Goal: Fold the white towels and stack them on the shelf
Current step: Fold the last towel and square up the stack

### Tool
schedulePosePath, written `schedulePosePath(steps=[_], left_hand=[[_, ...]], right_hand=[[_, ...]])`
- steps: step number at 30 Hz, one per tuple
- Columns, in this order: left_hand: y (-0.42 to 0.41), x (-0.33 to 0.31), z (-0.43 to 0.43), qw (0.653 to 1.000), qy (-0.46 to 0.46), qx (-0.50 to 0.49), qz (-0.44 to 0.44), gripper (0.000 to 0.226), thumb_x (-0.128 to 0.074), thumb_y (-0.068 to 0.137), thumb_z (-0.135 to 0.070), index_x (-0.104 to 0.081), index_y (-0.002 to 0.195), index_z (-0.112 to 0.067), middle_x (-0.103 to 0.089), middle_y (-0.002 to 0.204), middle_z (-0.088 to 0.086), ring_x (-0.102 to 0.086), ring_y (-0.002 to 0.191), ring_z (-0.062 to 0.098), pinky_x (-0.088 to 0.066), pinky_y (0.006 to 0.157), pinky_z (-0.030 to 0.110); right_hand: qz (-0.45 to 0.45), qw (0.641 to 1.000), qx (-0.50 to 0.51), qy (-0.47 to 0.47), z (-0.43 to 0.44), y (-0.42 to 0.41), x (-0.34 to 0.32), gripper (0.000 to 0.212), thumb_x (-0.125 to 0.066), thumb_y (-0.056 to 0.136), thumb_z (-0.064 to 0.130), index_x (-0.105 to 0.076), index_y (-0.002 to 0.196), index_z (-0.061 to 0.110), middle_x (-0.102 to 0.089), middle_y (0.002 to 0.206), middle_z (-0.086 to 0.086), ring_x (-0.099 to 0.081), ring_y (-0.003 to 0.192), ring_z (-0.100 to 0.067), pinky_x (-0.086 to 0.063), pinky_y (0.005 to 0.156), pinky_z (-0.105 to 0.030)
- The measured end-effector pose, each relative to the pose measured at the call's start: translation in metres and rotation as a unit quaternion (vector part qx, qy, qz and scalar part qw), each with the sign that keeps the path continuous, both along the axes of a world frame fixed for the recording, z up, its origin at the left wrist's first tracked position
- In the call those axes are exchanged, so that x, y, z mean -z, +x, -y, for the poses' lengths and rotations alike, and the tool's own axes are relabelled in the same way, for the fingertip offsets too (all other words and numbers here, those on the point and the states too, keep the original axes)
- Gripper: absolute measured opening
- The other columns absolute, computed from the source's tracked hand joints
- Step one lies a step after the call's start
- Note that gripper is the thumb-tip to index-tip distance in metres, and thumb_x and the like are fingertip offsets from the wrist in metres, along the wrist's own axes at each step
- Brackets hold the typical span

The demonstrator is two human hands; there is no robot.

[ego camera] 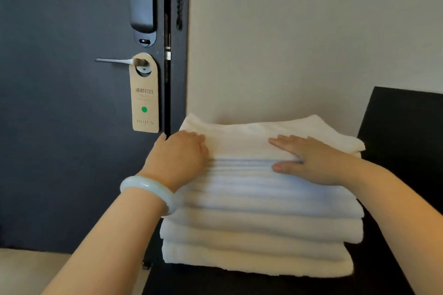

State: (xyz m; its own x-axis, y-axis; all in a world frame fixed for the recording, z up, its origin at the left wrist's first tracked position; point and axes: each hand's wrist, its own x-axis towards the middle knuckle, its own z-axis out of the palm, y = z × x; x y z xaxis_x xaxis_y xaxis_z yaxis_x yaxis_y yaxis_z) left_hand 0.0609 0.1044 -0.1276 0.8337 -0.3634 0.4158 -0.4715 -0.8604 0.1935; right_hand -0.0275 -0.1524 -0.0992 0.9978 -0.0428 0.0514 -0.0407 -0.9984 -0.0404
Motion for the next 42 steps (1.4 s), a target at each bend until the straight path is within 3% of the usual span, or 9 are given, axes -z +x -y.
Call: schedulePosePath(steps=[4,9,12,16,21,26,30,37,42], left_hand=[[-0.017,-0.014,0.052,0.985,0.093,0.098,0.106,0.044,-0.031,0.103,-0.032,-0.041,0.143,-0.018,-0.045,0.147,0.004,-0.028,0.142,0.023,-0.017,0.119,0.044],[-0.028,-0.007,0.094,0.965,0.154,0.208,-0.03,0.071,-0.03,0.094,-0.067,-0.003,0.154,-0.041,-0.007,0.164,-0.012,-0.008,0.15,0.018,-0.014,0.117,0.055],[-0.012,-0.003,0.073,0.969,0.158,0.187,0.024,0.07,-0.025,0.091,-0.07,-0.01,0.154,-0.042,-0.017,0.162,-0.014,-0.02,0.147,0.014,-0.024,0.115,0.046],[0.0,-0.004,0.052,0.973,0.159,0.167,-0.001,0.087,-0.012,0.073,-0.084,-0.015,0.152,-0.047,-0.029,0.158,-0.011,-0.028,0.144,0.013,-0.027,0.115,0.043],[0.0,-0.007,0.052,0.975,0.146,0.165,-0.041,0.09,-0.014,0.069,-0.089,-0.013,0.15,-0.05,-0.028,0.158,-0.01,-0.026,0.145,0.015,-0.021,0.118,0.046],[-0.001,-0.011,0.053,0.97,0.165,0.15,-0.093,0.093,-0.015,0.065,-0.091,-0.01,0.15,-0.052,-0.016,0.159,-0.023,-0.012,0.15,0.018,-0.011,0.117,0.059],[-0.002,-0.035,0.066,0.976,0.079,0.16,-0.127,0.079,-0.015,0.083,-0.079,-0.046,0.143,-0.038,-0.044,0.15,-0.009,-0.038,0.138,0.019,-0.025,0.107,0.029],[0.008,-0.034,0.064,0.967,0.152,0.122,-0.164,0.068,-0.015,0.095,-0.066,-0.02,0.154,-0.034,-0.017,0.162,-0.009,-0.017,0.149,0.017,-0.006,0.122,0.039],[0.005,-0.035,0.052,0.966,0.055,0.203,-0.148,0.08,-0.021,0.08,-0.076,-0.039,0.147,-0.037,-0.035,0.153,-0.018,-0.029,0.141,0.007,-0.014,0.113,0.022]], right_hand=[[0.075,0.997,-0.026,-0.004,0.006,-0.012,0.014,0.07,-0.047,0.097,0.056,-0.016,0.157,0.036,-0.014,0.165,0.009,-0.009,0.151,-0.009,-0.002,0.119,-0.027],[0.118,0.992,-0.001,0.052,0.032,-0.024,0.014,0.059,-0.054,0.095,0.053,-0.035,0.15,0.042,-0.035,0.156,0.015,-0.03,0.143,-0.011,-0.02,0.113,-0.024],[0.118,0.991,0.026,0.066,0.069,-0.041,0.013,0.054,-0.059,0.095,0.048,-0.038,0.144,0.052,-0.033,0.155,0.024,-0.026,0.145,-0.007,-0.019,0.122,-0.033],[0.143,0.962,0.001,0.233,0.103,-0.064,0.018,0.048,-0.068,0.093,0.025,-0.055,0.118,0.064,-0.048,0.127,0.045,-0.043,0.118,0.02,-0.036,0.093,-0.005],[0.193,0.917,-0.006,0.35,0.114,-0.065,0.028,0.045,-0.071,0.091,0.016,-0.067,0.114,0.053,-0.062,0.127,0.028,-0.056,0.115,0.011,-0.046,0.093,-0.014],[0.194,0.925,0.042,0.323,0.101,-0.067,0.018,0.023,-0.066,0.094,0.027,-0.071,0.103,0.046,-0.066,0.116,0.023,-0.058,0.107,0.004,-0.045,0.097,-0.023],[0.227,0.942,0.076,0.236,0.077,-0.047,-0.036,0.036,-0.051,0.097,0.052,-0.078,0.087,0.03,-0.07,0.092,0.018,-0.062,0.094,-0.005,-0.038,0.075,-0.017],[-0.009,0.996,0.019,0.082,0.072,0.01,-0.006,0.057,-0.031,0.106,0.047,-0.031,0.155,0.019,-0.02,0.165,0.001,-0.015,0.151,-0.016,-0.007,0.116,-0.024],[0.136,0.976,-0.003,0.167,0.096,-0.02,-0.001,0.068,-0.052,0.08,0.071,-0.047,0.142,0.045,-0.031,0.158,0.02,-0.016,0.149,-0.006,-0.015,0.116,-0.031]])
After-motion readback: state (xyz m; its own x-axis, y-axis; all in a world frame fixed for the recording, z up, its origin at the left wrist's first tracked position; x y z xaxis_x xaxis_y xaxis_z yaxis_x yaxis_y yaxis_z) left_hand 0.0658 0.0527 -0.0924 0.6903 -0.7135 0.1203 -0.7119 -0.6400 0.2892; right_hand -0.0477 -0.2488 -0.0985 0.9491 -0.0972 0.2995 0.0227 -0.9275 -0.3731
